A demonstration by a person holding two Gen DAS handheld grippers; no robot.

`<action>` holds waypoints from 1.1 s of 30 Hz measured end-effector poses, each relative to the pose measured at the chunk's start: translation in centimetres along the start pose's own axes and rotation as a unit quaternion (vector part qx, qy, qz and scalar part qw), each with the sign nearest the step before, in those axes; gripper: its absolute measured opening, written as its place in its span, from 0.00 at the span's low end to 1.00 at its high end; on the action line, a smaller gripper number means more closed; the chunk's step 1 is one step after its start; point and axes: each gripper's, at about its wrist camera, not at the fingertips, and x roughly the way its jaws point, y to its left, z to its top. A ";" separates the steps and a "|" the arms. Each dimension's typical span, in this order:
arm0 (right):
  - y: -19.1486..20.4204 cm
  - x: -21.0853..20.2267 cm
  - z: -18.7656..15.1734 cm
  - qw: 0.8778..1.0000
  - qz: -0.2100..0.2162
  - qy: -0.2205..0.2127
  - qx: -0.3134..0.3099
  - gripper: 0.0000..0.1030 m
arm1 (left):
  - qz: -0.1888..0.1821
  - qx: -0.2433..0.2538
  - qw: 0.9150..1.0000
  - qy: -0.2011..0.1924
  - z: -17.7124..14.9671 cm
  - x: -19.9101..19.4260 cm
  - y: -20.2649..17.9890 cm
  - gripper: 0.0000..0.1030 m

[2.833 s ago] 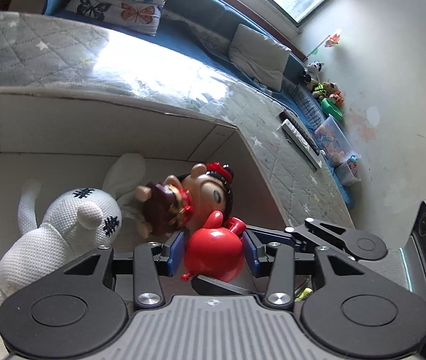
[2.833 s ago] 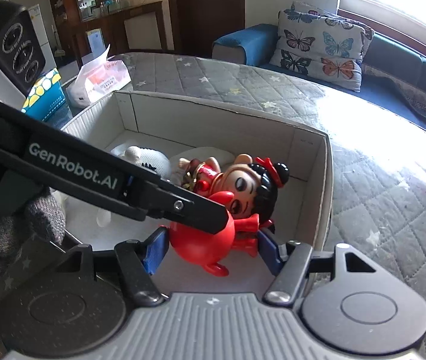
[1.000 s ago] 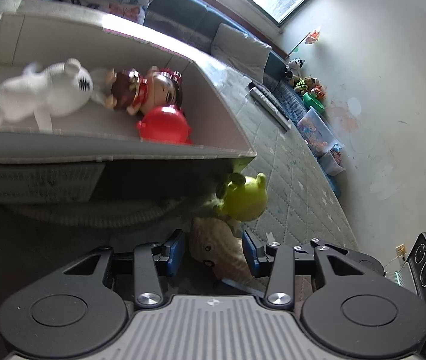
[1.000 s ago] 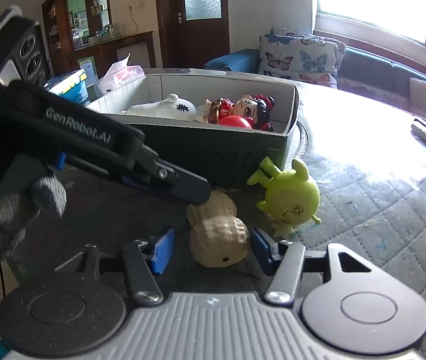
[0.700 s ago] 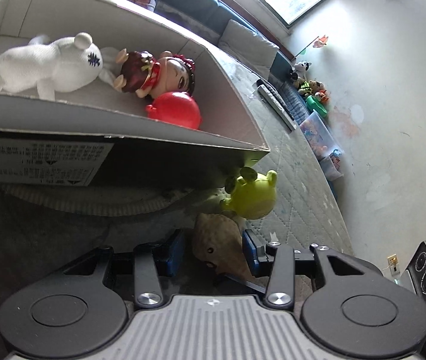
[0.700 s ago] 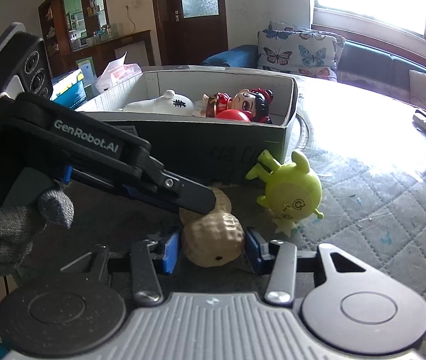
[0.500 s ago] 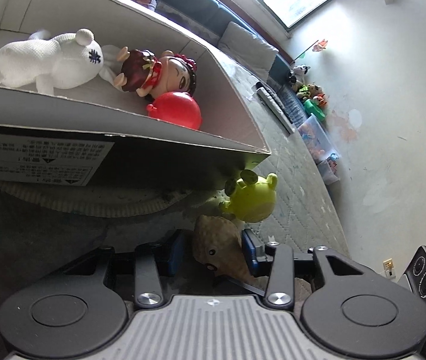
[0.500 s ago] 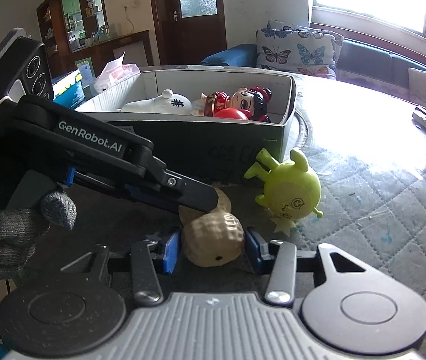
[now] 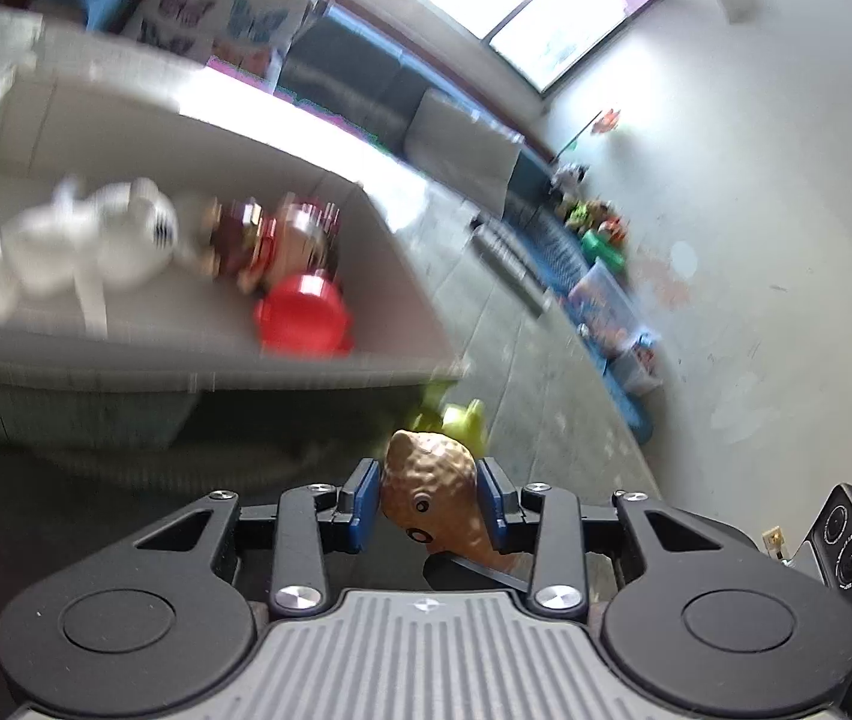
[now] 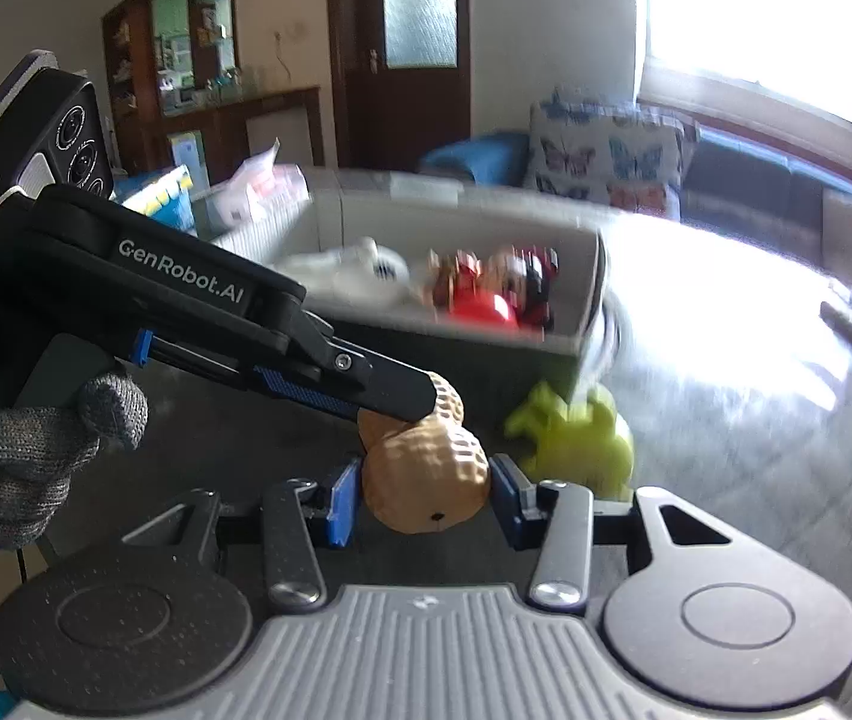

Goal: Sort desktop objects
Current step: 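Lift the peanut toy with the left gripper and lower it into the box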

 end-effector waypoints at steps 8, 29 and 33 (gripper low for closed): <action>0.4 1.6 4.9 0.999 0.007 -0.037 -0.033 0.44 | 0.019 0.018 0.998 -0.055 4.6 -2.6 -0.3 0.37; -1.3 15.1 9.9 0.997 0.050 0.061 -0.001 0.44 | 0.094 -0.019 0.995 -0.023 10.9 2.9 8.2 0.37; -1.1 15.9 9.7 0.996 0.044 0.074 -0.005 0.44 | 0.103 0.003 0.994 -0.020 10.6 3.3 7.9 0.37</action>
